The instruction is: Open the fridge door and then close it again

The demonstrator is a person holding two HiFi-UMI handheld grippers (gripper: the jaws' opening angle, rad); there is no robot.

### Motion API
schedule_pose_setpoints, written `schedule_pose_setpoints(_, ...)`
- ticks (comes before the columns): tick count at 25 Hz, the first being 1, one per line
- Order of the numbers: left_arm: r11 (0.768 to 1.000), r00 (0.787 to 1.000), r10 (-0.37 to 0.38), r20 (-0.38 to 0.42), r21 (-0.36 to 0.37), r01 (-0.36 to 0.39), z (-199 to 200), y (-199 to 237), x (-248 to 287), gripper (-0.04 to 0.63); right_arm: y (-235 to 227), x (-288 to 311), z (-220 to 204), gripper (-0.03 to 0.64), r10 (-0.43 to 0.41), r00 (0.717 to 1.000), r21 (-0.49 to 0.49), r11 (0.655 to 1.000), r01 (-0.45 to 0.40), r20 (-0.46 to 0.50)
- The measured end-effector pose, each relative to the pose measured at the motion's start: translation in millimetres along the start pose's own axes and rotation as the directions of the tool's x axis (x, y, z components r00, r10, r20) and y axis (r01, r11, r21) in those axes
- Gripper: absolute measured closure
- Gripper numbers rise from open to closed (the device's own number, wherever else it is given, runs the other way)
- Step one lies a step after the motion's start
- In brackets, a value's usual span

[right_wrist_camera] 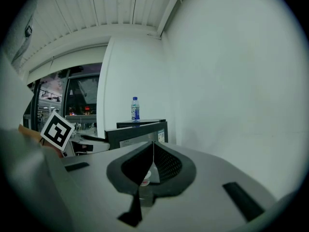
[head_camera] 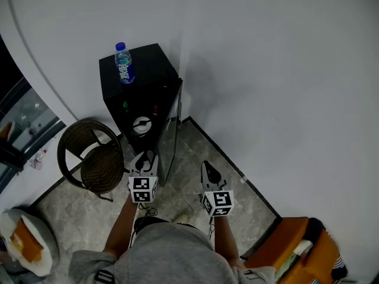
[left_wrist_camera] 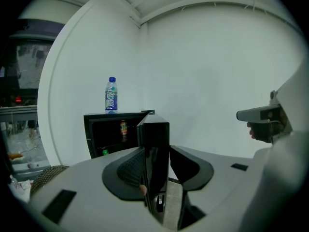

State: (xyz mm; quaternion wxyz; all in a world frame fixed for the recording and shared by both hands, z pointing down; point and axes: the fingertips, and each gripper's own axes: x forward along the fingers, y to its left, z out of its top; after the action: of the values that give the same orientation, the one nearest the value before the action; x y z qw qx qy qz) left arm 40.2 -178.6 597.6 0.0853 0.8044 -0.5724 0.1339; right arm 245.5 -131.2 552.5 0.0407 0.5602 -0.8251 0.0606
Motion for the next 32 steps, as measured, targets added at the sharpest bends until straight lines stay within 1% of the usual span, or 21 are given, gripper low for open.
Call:
schedule_pose_setpoints(10, 0.998, 0.998, -0.061, 0.017, 0.020, 0.060, 0.3, -40.7, -1.8, 0.442, -17.8, -28.6, -3.7, 0.592, -0.046, 0.999, 0.000, 0.999, 0.046, 0.003)
schedule_pose_setpoints(13, 0.996, 0.997, -0.079, 0.016, 0.030, 0.078, 0.9, -52.6, -0.7, 0.451, -24.0, -35.8, -5.6, 0.592, -0.063, 0.998, 0.002, 0.998, 0.063, 0.002)
schedule_pose_setpoints(18, 0.995, 0.996, -0.085, 0.018, 0.046, 0.084, 2.3, -68.0, 1.6, 0.484, -31.3, -48.3, -6.9, 0.592, -0.087, 0.996, 0.008, 0.996, 0.087, 0.007)
schedule_pose_setpoints(29, 0.990, 0.991, -0.130, 0.016, 0.051, 0.129, 3.2, -93.6, 5.8, 0.485, -47.8, -73.9, -9.8, 0.592, -0.143, 0.990, 0.016, 0.990, 0.143, 0.016)
schedule_pose_setpoints(32, 0.987, 0.988, -0.152, 0.013, 0.048, 0.152, 4.1, -101.2, 7.4, 0.485, -50.9, -79.4, -10.7, 0.592, -0.154, 0.988, 0.016, 0.988, 0.154, 0.016)
